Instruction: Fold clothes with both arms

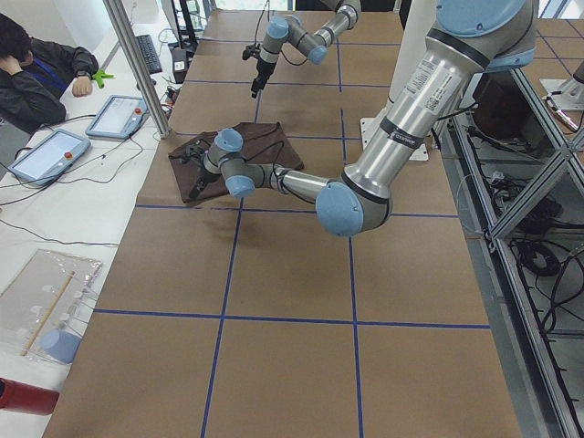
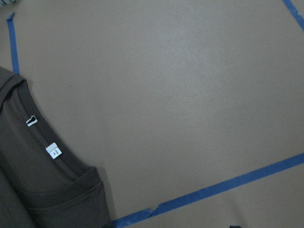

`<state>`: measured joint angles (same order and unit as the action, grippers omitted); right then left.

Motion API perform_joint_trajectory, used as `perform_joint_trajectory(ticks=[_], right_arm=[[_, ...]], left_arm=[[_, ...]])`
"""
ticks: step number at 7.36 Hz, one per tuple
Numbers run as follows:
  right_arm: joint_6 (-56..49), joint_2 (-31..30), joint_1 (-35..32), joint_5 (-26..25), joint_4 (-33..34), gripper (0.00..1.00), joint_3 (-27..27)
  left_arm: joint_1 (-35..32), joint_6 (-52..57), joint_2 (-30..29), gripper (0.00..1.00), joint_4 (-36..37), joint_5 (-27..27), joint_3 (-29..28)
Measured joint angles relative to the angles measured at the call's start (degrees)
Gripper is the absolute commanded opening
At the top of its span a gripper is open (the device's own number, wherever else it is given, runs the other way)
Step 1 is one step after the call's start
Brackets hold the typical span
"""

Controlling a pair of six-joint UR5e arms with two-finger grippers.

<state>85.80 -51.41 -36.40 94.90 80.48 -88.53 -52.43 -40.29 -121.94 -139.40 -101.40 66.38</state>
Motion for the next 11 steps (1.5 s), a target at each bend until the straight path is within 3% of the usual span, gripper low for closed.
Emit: perform_joint_trajectory(ticks=[3, 6, 8, 11], right_arm=[[3.7, 1.6, 4.6, -4.9, -0.1, 0.55, 2.2], [5.3, 2.0, 7.1, -8.1, -2.5, 0.54, 4.1], [5.8, 3.4, 7.6, -8.9, -5.2, 0.54, 7.8], [6.3, 4.0, 8.8, -9.0, -5.8, 0.52, 8.9]], left_arm=[[0.1, -0.1, 1.6, 1.00, -0.2, -0.3, 1.6], [0.1, -0.1, 2.1, 1.00, -0.2, -0.3, 1.7], [0.1, -0.1, 2.3, 1.00, -0.2, -0.3, 1.7], [0.1, -0.1, 2.6, 1.00, -0.2, -0.3, 1.8]])
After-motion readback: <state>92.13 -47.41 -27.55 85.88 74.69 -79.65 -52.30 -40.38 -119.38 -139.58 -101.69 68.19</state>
